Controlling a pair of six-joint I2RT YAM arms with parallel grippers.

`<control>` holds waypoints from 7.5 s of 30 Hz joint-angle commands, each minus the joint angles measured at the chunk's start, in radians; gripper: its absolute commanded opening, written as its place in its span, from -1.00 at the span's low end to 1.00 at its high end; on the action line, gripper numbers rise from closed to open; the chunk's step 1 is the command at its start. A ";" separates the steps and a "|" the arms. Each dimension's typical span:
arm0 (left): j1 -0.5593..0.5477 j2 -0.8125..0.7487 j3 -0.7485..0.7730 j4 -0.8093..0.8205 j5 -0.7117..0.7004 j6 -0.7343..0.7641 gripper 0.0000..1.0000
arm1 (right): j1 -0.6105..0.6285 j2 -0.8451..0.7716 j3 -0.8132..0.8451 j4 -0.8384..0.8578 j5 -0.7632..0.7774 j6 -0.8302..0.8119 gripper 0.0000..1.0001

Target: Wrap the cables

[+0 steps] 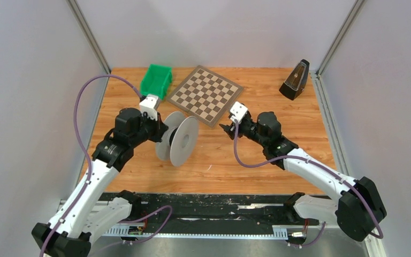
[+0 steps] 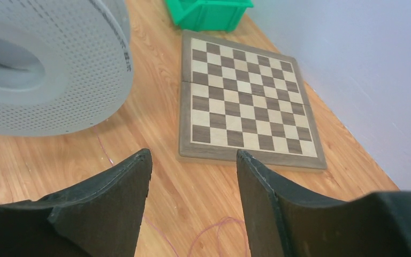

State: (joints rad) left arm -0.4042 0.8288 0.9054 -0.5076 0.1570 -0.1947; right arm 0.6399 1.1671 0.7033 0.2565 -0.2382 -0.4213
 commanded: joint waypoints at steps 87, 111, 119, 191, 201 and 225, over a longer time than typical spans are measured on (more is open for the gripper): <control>0.002 -0.122 0.073 0.053 0.145 -0.065 -1.00 | 0.010 0.269 -0.135 0.630 -0.310 0.256 -1.00; 0.002 0.062 -0.103 0.281 0.285 0.188 -0.93 | -0.047 0.241 0.166 0.096 -0.682 -0.205 -1.00; 0.002 0.010 -0.144 0.287 0.218 0.153 -0.66 | -0.040 0.299 0.132 0.171 -0.645 -0.153 -1.00; 0.002 0.076 -0.232 0.264 0.264 0.248 -0.75 | -0.040 0.418 0.007 0.274 -0.656 -0.213 -1.00; 0.002 0.089 -0.178 0.191 0.266 0.234 -1.00 | -0.040 0.381 0.033 0.279 -0.594 -0.066 -0.80; 0.020 -0.013 0.107 0.015 0.206 -0.198 -1.00 | -0.037 0.112 -0.250 0.529 -0.703 0.171 -0.37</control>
State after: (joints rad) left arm -0.3897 0.8375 0.9180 -0.5377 0.3252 -0.2684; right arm 0.6025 1.3262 0.4885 0.6727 -0.8192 -0.3088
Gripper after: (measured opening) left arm 0.019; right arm 0.231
